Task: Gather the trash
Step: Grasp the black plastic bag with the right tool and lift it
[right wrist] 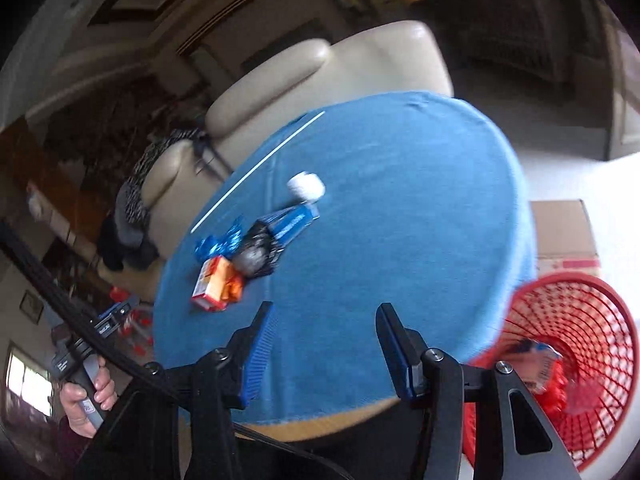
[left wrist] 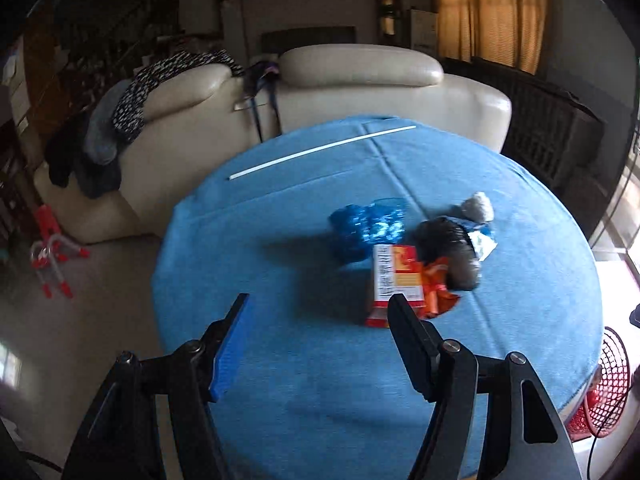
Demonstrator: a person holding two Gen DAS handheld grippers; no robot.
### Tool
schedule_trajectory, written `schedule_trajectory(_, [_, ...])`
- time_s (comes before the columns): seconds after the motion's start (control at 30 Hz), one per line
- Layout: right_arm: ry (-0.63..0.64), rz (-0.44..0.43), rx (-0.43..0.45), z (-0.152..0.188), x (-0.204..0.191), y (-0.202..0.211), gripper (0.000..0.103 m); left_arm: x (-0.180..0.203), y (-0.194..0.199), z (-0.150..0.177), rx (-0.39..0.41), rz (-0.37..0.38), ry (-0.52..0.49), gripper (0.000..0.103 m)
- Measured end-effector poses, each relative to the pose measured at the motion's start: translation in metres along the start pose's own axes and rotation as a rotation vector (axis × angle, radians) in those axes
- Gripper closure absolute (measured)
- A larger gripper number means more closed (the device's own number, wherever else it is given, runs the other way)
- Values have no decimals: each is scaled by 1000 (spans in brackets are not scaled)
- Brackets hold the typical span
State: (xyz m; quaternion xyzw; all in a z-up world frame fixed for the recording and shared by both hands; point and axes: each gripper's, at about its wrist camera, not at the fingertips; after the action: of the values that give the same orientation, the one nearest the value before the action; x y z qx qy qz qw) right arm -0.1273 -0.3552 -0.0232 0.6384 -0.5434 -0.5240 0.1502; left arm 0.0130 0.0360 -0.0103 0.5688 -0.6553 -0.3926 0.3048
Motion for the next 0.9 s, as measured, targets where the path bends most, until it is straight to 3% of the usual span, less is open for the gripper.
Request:
schedule_trajectory(0.47, [136, -36, -158, -67, -86, -103, 48, -29, -26, 10, -65, 50, 9, 33])
schedule_trajectory(0.6, [128, -45, -206, -87, -101, -140, 48, -42, -30, 13, -65, 32, 13, 33])
schedule_trajectory(0.9, [112, 53, -264, -114, -115, -212, 48, -68, -43, 17, -95, 47, 49, 33])
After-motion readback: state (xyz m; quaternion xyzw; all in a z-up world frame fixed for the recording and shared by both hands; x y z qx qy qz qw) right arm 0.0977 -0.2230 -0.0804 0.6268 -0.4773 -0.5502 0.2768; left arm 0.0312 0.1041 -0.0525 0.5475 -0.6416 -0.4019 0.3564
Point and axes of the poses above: each gripper's, at about its wrist camera, not at the fingertips, and y roughly against the way its jaws point, x to its right, z to its underside, and after that the axes turned 15 degrees about -x, right-handed
